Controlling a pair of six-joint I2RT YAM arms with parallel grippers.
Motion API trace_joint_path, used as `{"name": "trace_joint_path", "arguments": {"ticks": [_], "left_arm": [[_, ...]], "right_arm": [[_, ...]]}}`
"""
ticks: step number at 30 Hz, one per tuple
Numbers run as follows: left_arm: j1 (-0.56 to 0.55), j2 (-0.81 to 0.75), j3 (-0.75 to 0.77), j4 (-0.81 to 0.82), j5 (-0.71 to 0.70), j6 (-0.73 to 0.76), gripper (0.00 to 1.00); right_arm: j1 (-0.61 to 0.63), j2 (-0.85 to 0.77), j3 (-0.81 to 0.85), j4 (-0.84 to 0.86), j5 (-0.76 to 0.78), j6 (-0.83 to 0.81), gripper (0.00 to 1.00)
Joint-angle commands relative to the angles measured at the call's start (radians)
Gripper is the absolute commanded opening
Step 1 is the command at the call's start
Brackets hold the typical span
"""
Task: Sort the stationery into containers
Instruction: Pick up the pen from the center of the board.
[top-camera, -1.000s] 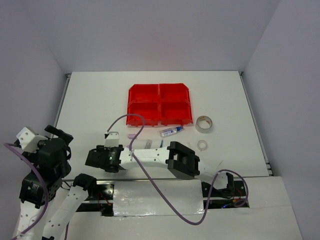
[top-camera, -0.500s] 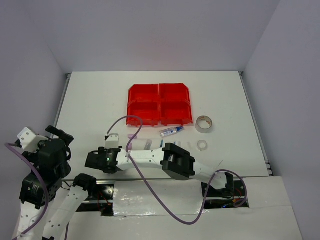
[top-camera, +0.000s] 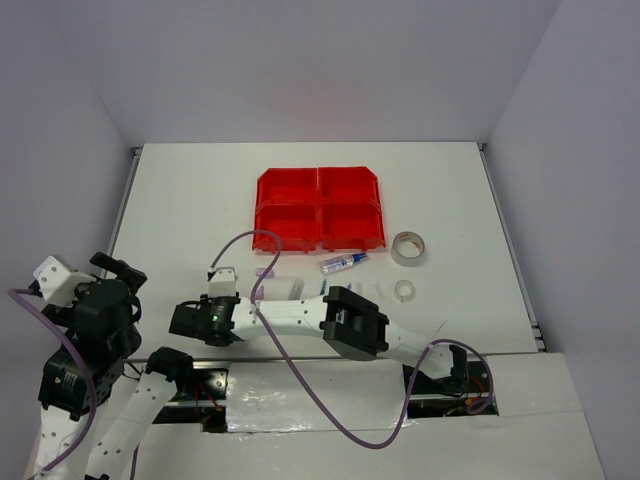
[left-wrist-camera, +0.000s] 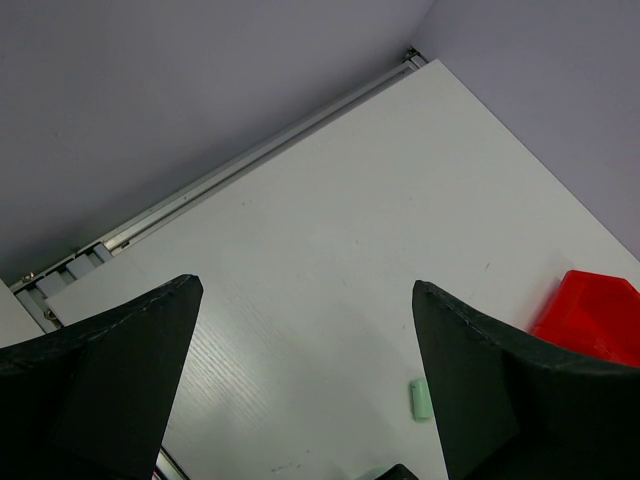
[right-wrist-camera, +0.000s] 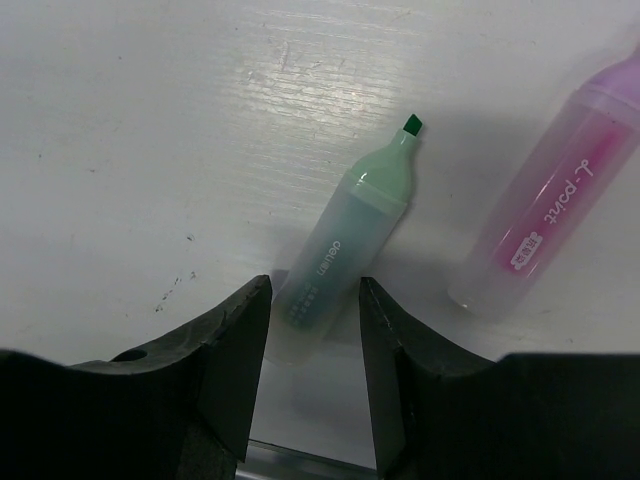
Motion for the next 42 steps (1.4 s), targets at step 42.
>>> {"name": "trace_joint_path", "arguments": {"ticks": [42], "left_arm": [[-0.006, -0.025, -0.004, 0.056, 0.008, 0.024, 0.99]], "right_arm": [[-0.062, -0.002, -0.106, 0.074, -0.161, -0.401, 0.45]]}}
